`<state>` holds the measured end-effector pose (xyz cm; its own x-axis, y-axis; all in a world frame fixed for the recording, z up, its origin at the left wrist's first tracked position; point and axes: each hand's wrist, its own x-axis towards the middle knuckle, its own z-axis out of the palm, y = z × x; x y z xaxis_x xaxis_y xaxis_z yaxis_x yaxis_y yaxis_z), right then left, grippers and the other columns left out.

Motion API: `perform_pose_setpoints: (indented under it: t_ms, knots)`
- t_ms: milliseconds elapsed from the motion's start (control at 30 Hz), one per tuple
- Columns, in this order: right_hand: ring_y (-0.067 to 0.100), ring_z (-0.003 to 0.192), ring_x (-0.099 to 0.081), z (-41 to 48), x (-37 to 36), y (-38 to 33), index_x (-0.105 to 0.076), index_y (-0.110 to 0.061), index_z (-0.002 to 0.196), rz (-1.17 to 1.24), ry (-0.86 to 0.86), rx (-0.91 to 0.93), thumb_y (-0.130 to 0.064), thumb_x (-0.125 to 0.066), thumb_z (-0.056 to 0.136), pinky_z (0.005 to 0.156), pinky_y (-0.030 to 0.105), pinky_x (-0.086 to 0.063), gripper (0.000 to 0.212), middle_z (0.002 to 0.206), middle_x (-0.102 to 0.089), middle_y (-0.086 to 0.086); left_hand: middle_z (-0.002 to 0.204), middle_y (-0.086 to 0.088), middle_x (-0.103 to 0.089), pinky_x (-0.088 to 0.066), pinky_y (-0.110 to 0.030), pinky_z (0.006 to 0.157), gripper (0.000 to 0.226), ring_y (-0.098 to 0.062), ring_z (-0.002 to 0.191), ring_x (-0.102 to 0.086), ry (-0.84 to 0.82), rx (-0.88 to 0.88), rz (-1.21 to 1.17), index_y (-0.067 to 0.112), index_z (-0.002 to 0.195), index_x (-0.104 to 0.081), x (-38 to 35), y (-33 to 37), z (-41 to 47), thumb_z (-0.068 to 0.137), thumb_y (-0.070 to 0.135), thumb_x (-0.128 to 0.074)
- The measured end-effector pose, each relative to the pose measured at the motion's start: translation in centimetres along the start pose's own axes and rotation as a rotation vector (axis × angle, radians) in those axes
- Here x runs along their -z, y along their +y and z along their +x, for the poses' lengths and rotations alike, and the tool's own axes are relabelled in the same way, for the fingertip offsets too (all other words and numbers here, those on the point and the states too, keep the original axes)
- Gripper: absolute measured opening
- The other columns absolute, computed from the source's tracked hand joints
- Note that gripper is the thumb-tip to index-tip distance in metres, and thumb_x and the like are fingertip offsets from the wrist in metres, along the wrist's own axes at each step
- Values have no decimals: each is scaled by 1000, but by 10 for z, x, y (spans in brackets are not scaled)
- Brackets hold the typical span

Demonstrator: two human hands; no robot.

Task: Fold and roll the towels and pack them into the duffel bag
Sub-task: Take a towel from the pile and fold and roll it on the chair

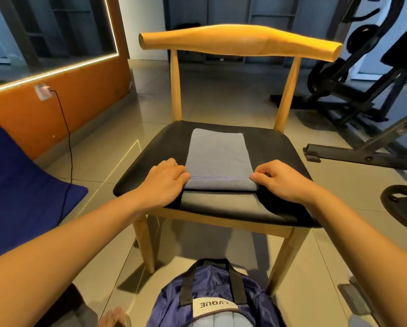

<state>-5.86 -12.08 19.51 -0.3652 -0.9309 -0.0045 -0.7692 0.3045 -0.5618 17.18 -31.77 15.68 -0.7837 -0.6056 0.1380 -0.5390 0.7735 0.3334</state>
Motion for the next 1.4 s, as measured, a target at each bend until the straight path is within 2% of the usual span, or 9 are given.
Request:
perform_pose_setpoints:
  t_ms: [233,333,500,700,900,1033,1233,1333,1400]
  knots:
    - [17,62,-55,7,-9,-6,-67,-9,83,-176,-22,-111,-38,-51,104,57,28,-40,39,73,-62,9,80,2,-53,-42,-30,74,42,-16,79,-52,96,42,65,14,86,-65,-5,5,4,107,40,-40]
    - [19,70,-61,5,-13,-9,-65,-17,87,-324,34,-86,-43,-52,102,61,32,-49,33,79,-66,5,79,5,-56,-40,-28,74,37,-12,74,-52,195,-18,135,20,82,-62,-4,5,2,104,45,-46]
    - [12,75,-55,-8,-23,-5,-56,-26,91,-364,292,149,-35,-65,97,65,27,-48,13,90,-56,-9,89,10,-60,-52,-26,75,12,-10,80,-56,321,-232,-33,23,92,-60,-3,1,-5,97,33,-65]
    - [18,78,-58,-22,-32,6,-63,-20,105,-506,294,311,-32,-55,102,61,32,-51,15,104,-55,-3,101,3,-63,-56,-34,76,17,-12,88,-56,299,-422,104,19,108,-68,-13,-13,-17,97,27,-57]
    - [9,80,-47,-22,-35,8,-62,-25,113,-549,254,299,-48,-54,100,56,14,-33,28,114,-52,-4,112,5,-59,-42,-24,82,34,-9,98,-51,300,-332,92,23,118,-69,-15,-13,-16,99,47,-55]
    - [18,81,-56,-14,-31,-3,-59,-22,113,-524,247,212,-44,-42,105,67,37,-55,29,113,-49,-2,114,6,-53,-40,-27,88,28,-9,102,-46,276,-216,34,23,111,-64,-15,-5,-8,104,43,-45]
    - [17,80,-53,-8,-22,-8,-56,-20,95,-378,52,105,-39,-32,109,76,39,-49,34,97,-44,-4,112,4,-48,-41,-35,94,32,-12,101,-43,158,-59,-15,16,101,-64,-7,2,1,107,34,-38]
    - [22,82,-54,-4,-17,-11,-59,-11,87,-286,-8,31,-38,-34,109,77,40,-46,43,92,-48,1,98,3,-51,-42,-36,85,38,-16,94,-46,73,-3,-78,12,84,-65,2,0,7,106,33,-43]
    - [31,81,-56,0,-15,-11,-61,-2,86,-261,-30,-15,-39,-39,107,74,47,-47,48,90,-55,13,76,-1,-49,-41,-36,70,47,-16,74,-48,28,15,-188,9,64,-57,7,-2,12,104,33,-50]
